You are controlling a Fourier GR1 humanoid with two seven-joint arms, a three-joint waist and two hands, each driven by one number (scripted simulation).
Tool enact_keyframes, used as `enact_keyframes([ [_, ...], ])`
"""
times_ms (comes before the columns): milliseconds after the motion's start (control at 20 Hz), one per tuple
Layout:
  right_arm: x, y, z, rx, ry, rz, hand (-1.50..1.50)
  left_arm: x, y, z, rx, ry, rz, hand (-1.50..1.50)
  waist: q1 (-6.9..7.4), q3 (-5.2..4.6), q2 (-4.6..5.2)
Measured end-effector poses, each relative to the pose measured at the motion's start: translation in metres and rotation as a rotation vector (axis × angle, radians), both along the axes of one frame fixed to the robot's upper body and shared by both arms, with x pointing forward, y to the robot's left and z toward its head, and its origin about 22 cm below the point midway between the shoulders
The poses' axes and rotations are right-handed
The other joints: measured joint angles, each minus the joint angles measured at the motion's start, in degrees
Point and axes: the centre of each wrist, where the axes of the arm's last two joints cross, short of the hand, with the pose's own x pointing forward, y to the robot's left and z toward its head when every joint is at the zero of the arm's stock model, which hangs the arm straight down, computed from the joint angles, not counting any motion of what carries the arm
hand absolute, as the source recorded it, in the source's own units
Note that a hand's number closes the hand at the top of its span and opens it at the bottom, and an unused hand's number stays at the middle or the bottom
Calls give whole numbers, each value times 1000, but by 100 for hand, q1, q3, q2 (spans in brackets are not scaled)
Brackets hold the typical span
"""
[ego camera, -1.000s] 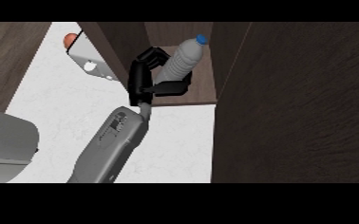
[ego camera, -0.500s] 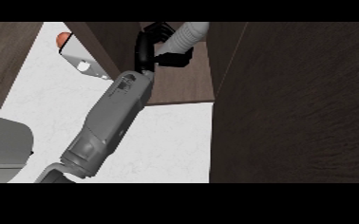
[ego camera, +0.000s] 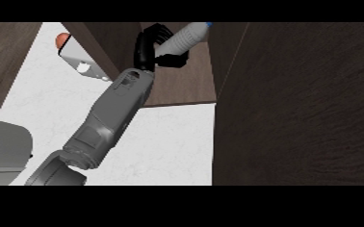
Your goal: Pick up the bottled water, place it into the cabinet and close the cabinet
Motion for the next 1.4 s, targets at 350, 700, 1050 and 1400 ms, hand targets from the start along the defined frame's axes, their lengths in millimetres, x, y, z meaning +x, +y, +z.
enact_keyframes([
  [350, -2, 4, 1, 8, -7, 11, -150, 2, 4, -4, 47, 4, 60, -150, -63, 15, -4],
  [700, -6, 2, 1, 4, -8, 9, -150, 3, 6, -6, 45, 29, 76, -150, -80, 19, -8],
  [1050, -6, 1, -6, 0, -11, 14, -150, 5, 7, -2, -26, 1, 42, -150, -69, 17, 0],
  [1400, -4, -5, -4, -7, -18, -9, -150, 5, 3, 3, -175, -110, -95, -150, 25, 12, 0],
])
